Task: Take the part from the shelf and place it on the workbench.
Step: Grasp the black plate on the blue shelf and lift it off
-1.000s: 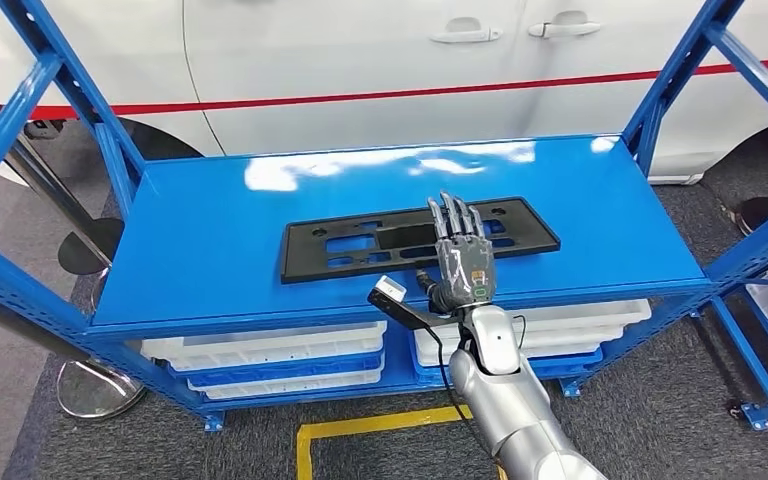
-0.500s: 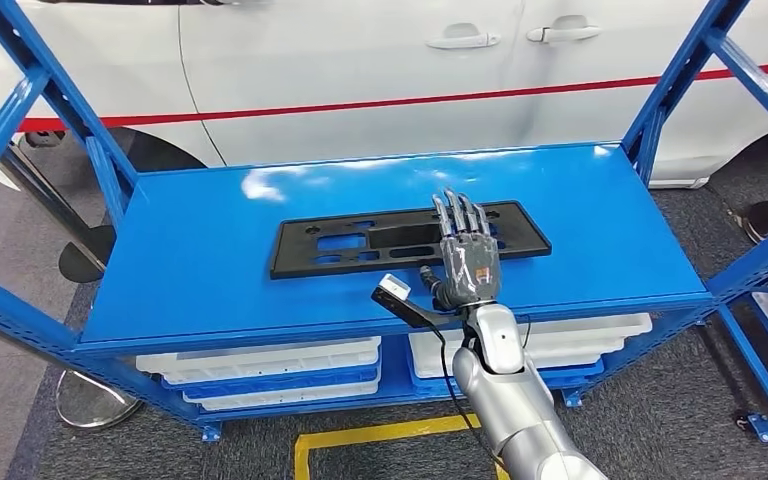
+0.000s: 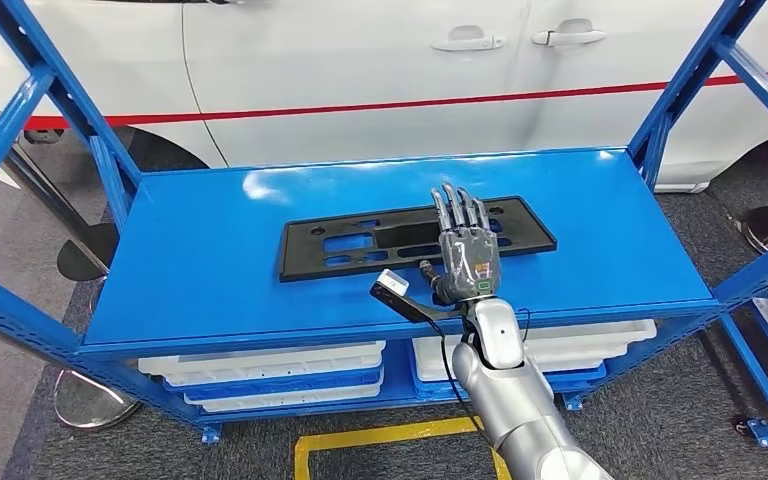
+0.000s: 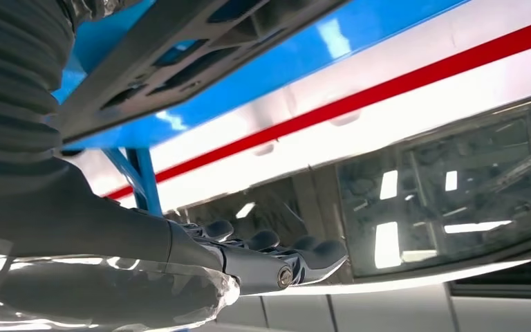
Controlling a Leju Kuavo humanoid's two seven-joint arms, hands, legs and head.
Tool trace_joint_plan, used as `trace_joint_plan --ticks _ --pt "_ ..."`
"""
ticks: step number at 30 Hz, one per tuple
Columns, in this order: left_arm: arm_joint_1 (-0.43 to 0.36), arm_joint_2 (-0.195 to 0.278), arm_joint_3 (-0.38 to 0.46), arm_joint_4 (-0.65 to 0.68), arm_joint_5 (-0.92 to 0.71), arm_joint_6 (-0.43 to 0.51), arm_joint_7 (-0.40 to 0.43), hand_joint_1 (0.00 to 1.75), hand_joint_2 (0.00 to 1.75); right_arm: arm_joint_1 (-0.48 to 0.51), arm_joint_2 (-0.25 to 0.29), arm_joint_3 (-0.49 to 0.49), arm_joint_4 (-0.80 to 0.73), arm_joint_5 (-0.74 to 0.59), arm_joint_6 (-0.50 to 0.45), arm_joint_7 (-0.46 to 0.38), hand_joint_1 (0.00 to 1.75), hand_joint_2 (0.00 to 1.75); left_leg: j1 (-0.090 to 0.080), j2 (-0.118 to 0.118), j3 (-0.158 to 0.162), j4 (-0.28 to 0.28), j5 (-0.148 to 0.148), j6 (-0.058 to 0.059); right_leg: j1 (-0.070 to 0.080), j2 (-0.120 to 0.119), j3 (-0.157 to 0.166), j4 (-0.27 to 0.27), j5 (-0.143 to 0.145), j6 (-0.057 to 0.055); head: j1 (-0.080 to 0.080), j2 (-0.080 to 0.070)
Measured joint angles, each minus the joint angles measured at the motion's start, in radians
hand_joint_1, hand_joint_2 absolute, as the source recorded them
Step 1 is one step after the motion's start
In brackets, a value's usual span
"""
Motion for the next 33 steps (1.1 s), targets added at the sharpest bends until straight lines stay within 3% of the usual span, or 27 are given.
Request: trace_joint_plan --ticks 2,4,5,6,7,9,11,16,18,20,22,23,25,27,31,33 --pt "-0.001 -0.001 0.000 0.000 0.000 0.000 0.000 0.00 0.00 -0.003 0.000 0.000 0.000 0.000 0.000 0.000 0.00 1.75 0.005 0.001 0.007 -0.010 0.003 0.011 -0.001 0.000 -0.028 0.062 -0.039 0.009 0.000 0.000" --pt "-0.002 -0.001 0.000 0.000 0.000 0.000 0.000 0.00 0.00 -0.004 -0.001 0.000 0.002 0.000 0.000 0.002 0.00 1.75 0.004 0.002 0.008 -0.011 0.002 0.017 -0.006 -0.001 -0.093 0.191 -0.098 0.016 0.001 0.000" --pt "-0.002 -0.001 0.000 0.000 -0.001 0.000 0.000 0.00 0.00 -0.003 -0.002 0.000 0.004 0.001 0.000 0.005 0.00 1.75 0.003 0.002 0.008 -0.010 0.001 0.018 -0.008 -0.001 -0.125 0.248 -0.115 0.019 0.001 0.000" --pt "-0.002 -0.001 0.000 0.000 -0.001 0.000 0.000 0.00 0.00 -0.003 -0.002 0.000 0.007 0.004 0.000 0.011 0.00 1.75 0.003 0.002 0.008 -0.009 0.000 0.018 -0.010 -0.001 -0.143 0.275 -0.112 0.021 0.001 0.000" --pt "-0.002 -0.001 0.000 0.000 -0.002 0.000 0.000 0.00 0.00 -0.004 -0.004 0.001 0.010 0.008 0.000 0.020 0.00 1.75 0.003 0.001 0.009 -0.007 -0.002 0.017 -0.013 -0.001 -0.142 0.264 -0.091 0.023 0.001 0.000" --pt "-0.003 -0.002 0.001 0.000 -0.005 0.000 0.000 0.00 0.00 -0.012 -0.006 0.006 0.020 0.018 0.000 0.042 0.00 1.75 0.004 0.000 0.010 0.000 -0.007 0.013 -0.018 -0.002 -0.092 0.144 -0.017 0.023 0.001 0.000" --pt "-0.005 -0.002 0.003 0.000 -0.008 0.000 0.000 0.00 0.00 -0.025 -0.009 0.018 0.037 0.023 0.000 0.061 0.00 1.75 0.001 -0.001 0.008 0.007 -0.012 0.004 -0.017 -0.002 -0.042 0.035 0.024 0.019 0.001 0.000" --pt "-0.010 -0.002 0.009 0.000 -0.011 0.001 0.000 0.00 0.00 -0.039 -0.015 0.045 0.073 0.033 0.000 0.082 0.00 1.75 0.005 0.000 0.001 0.022 -0.027 -0.022 -0.012 0.000 -0.029 0.003 0.031 -0.007 0.000 0.000" --pt "-0.010 -0.003 0.012 0.000 -0.013 0.000 -0.001 0.00 0.00 -0.044 -0.016 0.058 0.086 0.035 0.000 0.093 0.00 1.75 0.006 0.001 -0.033 0.101 -0.076 -0.028 -0.013 -0.002 -0.027 -0.002 0.033 -0.018 0.000 0.000" --pt "-0.010 -0.004 0.014 0.000 -0.014 0.000 -0.002 0.00 0.00 -0.046 -0.018 0.069 0.101 0.033 0.000 0.101 0.00 1.75 0.006 0.001 -0.092 0.232 -0.135 -0.031 -0.010 -0.003 -0.027 -0.002 0.033 -0.023 0.000 0.000" --pt "-0.008 -0.004 0.017 0.000 -0.014 0.000 -0.002 0.00 0.00 -0.046 -0.020 0.076 0.114 0.033 0.000 0.106 0.00 1.75 0.006 0.001 -0.120 0.290 -0.141 -0.030 -0.007 -0.003 -0.026 -0.001 0.032 -0.024 0.000 0.000" --pt "-0.008 -0.004 0.018 0.000 -0.014 0.000 -0.002 0.00 0.00 -0.046 -0.021 0.079 0.120 0.033 0.000 0.108 0.00 1.75 0.006 0.001 -0.106 0.261 -0.116 -0.028 -0.006 -0.003 -0.024 -0.001 0.031 -0.024 0.000 0.000" --pt "-0.009 -0.004 0.022 0.000 -0.014 0.000 -0.003 0.00 0.00 -0.046 -0.023 0.083 0.130 0.034 0.000 0.112 0.00 1.75 0.005 0.001 -0.040 0.125 -0.049 -0.020 -0.005 -0.002 -0.021 0.000 0.028 -0.022 0.000 0.000" --pt "-0.011 -0.004 0.024 0.000 -0.014 0.000 -0.004 0.00 0.00 -0.049 -0.024 0.087 0.138 0.035 0.000 0.115 0.00 1.75 0.000 0.001 0.007 0.024 -0.018 -0.013 -0.003 -0.001 -0.023 0.002 0.027 -0.016 0.000 0.000" --pt "-0.011 -0.005 0.025 0.000 -0.014 0.000 -0.005 0.00 0.00 -0.054 -0.025 0.093 0.154 0.035 0.000 0.117 0.00 1.75 0.000 0.000 0.016 -0.001 -0.014 0.001 -0.002 0.000 -0.027 0.005 0.023 0.003 0.001 0.000" --pt "-0.012 -0.006 0.027 0.000 -0.014 0.001 -0.006 0.00 0.00 -0.058 -0.027 0.093 0.159 0.035 0.000 0.117 0.00 1.75 0.004 0.001 0.020 -0.009 -0.009 0.012 -0.004 -0.001 -0.051 0.062 -0.014 0.012 0.001 0.000"
